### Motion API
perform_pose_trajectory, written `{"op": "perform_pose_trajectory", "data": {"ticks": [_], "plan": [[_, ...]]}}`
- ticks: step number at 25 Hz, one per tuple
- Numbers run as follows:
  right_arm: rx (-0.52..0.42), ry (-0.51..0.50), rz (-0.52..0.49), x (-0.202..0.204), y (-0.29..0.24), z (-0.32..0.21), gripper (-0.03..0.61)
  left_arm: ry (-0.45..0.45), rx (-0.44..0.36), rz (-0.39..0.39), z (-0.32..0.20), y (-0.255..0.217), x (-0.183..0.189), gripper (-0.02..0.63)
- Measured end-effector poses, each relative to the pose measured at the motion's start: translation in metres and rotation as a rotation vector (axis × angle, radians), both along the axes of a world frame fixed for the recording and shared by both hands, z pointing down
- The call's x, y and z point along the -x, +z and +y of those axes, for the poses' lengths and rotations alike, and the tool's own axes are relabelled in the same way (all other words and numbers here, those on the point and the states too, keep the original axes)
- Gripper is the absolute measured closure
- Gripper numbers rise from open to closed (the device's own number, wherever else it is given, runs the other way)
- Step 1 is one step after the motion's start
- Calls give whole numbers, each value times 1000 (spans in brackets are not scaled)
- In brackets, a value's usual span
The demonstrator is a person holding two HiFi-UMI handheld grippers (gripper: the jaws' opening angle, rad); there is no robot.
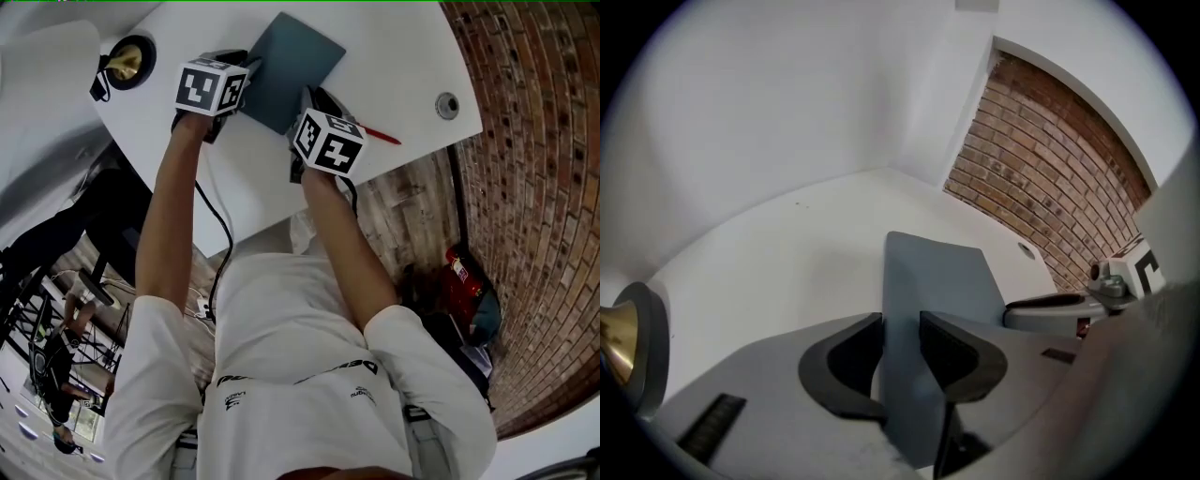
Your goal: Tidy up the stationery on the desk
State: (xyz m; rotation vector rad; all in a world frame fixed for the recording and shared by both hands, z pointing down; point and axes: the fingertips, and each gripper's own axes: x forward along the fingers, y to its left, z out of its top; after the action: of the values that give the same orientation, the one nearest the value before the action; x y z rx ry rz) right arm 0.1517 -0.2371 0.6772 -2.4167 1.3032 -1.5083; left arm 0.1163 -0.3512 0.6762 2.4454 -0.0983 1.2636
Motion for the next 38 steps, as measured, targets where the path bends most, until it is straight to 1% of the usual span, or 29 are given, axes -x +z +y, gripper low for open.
{"op": "perform_pose_trajectory", "data": {"ticks": [3,12,14,17,24,30,35,38], "plan": [[5,-15,-10,2,0,1,500,-23,13,-2,4,0,3,491],[12,-56,-7,-2,-2,8,503,-99,-10,-26,14,-4,18,491],[9,-74,-7,-2,-2,9,505,-113,4,-23,19,-2,21,491],[12,-116,-3,0,-2,10,505,-141,18,-24,25,-2,27,491],[27,-221,6,5,-2,16,505,-240,15,-40,38,-3,45,491],[23,-299,-18,13,-1,20,512,-313,31,-43,55,-2,64,491],[34,-380,-3,19,-2,26,514,-391,9,-62,68,-3,77,491],[38,-422,-4,22,-2,29,514,-445,8,-66,77,-3,84,491]]}}
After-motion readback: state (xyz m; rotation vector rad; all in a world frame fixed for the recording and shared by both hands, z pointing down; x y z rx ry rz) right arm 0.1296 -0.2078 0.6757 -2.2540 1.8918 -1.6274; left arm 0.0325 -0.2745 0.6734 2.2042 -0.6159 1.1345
